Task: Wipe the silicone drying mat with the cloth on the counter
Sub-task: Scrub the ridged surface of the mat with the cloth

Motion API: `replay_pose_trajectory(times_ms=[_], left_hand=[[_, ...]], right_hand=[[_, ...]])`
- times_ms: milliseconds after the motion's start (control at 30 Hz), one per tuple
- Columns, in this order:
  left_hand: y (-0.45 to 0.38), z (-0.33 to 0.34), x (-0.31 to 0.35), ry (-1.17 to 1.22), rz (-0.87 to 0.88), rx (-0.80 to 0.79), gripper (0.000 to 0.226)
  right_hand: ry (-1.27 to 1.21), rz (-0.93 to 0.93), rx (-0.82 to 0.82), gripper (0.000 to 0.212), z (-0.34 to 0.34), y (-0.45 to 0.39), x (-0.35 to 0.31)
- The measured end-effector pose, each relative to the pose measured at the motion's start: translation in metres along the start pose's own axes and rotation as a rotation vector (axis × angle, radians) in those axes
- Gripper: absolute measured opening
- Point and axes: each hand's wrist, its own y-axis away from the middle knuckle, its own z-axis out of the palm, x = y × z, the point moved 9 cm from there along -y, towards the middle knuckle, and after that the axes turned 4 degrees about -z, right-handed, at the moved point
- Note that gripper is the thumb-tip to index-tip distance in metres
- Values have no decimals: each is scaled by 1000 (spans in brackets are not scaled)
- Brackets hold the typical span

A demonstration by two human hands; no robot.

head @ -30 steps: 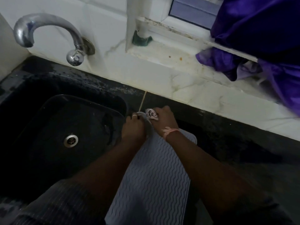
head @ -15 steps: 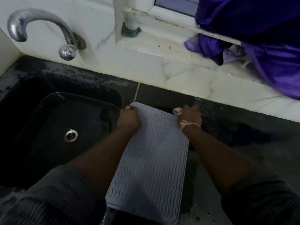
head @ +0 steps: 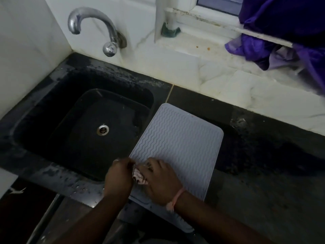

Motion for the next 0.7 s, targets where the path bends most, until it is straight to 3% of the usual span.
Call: replay_pose_trajectory(times_ms=[100,233,300,367,533,600,700], left_hand=[[14,4,-3,-38,56,15,17],[20,7,-2,-64,127,-43,24],[21,7,0,-64,137,-61,30],[21,6,-1,-53,126,-55,35],[22,7,1,-92,102,-50,33],[21,7,1,-109,85,-42,32],[21,8,3,-121,77,-42,34]], right_hand=[[107,-126,50,56,8,6,-5],[156,-294,-73,61,10,-20,19],[188,-291,-47,56,-9,-37,49],[167,-189,31,56,-36,-55,96],[160,273,133,55,-91,-91,235],[131,363,161,55,-98,-97,254],[89,385,198,53,-92,-99,233]])
